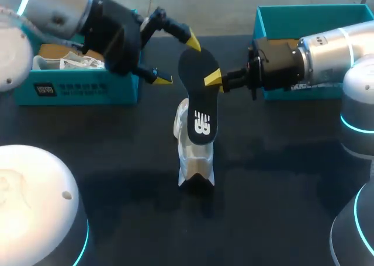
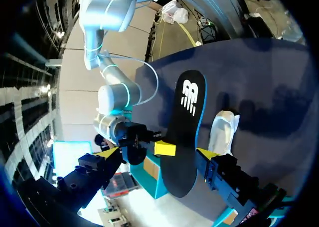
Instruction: Take the shoe out of the shoebox, open the shoe tongue, remove and reinsert the insole, then place the shoe into the shoebox
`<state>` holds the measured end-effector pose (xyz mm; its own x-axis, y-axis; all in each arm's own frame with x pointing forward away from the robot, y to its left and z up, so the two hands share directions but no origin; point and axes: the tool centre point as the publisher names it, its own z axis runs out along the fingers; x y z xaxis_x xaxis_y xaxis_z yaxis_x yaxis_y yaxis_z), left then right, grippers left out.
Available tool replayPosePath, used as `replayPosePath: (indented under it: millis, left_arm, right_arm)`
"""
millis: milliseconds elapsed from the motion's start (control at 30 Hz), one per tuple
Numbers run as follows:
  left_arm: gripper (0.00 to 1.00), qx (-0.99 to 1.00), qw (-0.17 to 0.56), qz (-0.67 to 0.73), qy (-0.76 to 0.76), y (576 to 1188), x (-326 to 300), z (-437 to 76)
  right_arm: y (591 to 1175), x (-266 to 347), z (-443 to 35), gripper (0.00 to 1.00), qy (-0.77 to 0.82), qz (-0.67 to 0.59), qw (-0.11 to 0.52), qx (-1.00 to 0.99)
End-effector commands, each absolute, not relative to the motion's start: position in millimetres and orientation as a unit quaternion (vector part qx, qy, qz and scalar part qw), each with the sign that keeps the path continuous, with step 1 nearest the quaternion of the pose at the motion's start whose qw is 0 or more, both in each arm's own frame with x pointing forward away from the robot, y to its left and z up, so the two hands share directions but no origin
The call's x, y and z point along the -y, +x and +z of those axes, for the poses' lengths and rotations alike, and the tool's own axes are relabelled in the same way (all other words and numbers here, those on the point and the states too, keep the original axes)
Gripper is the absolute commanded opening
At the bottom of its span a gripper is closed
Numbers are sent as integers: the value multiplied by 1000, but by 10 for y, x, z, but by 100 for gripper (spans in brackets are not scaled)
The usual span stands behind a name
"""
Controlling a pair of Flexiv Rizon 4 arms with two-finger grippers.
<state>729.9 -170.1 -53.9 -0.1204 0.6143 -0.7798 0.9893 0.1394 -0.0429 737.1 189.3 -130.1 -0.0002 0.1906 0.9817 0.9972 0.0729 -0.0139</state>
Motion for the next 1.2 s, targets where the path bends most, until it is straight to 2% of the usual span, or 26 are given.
replayPosePath:
  millis: [33, 433, 1200]
  left_arm:
    - [100, -739, 176, -169, 628, 7424, 1871, -557]
    - [100, -727, 123, -84, 670, 7405, 1821, -670]
    - [100, -733, 106, -69, 669, 7425, 1790, -708]
  right_arm:
    - [7397, -1958, -1321, 0, -530, -425, 470, 564]
    - [7400, -1947, -1349, 0, -532, -422, 471, 564]
    - [7429, -2038, -1382, 0, -521, -426, 478, 565]
